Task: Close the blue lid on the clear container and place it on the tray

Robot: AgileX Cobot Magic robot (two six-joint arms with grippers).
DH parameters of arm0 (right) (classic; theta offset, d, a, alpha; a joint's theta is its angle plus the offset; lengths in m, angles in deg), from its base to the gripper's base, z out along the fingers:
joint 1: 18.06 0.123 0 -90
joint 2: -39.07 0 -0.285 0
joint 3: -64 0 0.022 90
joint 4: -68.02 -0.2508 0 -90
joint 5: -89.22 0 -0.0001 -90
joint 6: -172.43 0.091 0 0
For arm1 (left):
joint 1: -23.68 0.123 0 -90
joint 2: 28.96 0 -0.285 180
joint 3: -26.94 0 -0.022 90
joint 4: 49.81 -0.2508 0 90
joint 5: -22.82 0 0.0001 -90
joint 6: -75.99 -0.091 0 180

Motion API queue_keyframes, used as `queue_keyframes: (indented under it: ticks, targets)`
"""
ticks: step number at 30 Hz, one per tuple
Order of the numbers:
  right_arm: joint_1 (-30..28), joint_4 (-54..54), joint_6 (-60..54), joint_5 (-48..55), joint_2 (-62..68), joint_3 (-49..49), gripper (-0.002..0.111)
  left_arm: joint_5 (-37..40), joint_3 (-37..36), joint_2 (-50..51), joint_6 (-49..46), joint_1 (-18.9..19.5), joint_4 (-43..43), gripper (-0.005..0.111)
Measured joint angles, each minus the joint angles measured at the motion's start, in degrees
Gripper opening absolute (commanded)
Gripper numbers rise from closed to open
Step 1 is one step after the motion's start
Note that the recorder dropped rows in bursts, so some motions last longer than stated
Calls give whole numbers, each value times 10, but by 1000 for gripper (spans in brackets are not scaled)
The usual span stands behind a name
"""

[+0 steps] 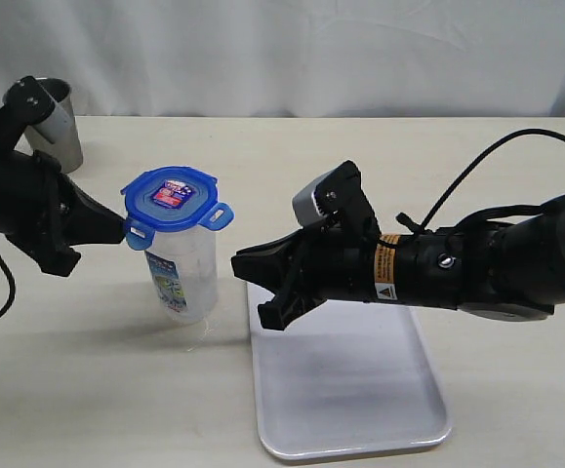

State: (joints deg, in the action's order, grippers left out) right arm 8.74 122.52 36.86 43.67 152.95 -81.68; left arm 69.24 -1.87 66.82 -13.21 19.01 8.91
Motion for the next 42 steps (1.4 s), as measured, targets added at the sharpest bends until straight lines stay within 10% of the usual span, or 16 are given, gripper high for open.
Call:
queue_keyframes:
  ticks: [7, 14, 22, 29, 33, 38, 42]
  targets:
    - [0, 0, -3, 15, 0, 0, 4, -73, -37, -33, 25, 5, -26, 0]
    - [0, 0, -6, 31, -1, 0, 4, -128, -176, -79, -273, 12, 318, 0]
    - [0, -8, -6, 105, -43, 0, 4, -118, -210, -86, -318, 68, 396, 0]
    - [0, -12, -5, 126, -67, -1, 4, -513, -180, -136, -185, 65, 396, 0]
    - [0, -13, -5, 132, -68, -1, 4, -669, -170, -173, 67, 35, 188, 0]
    - [0, -13, -5, 142, -68, -1, 4, -779, -206, -224, 628, 27, -299, 0]
    - [0, -13, -5, 142, -69, -1, 4, -889, -282, -226, 900, 32, -626, 0]
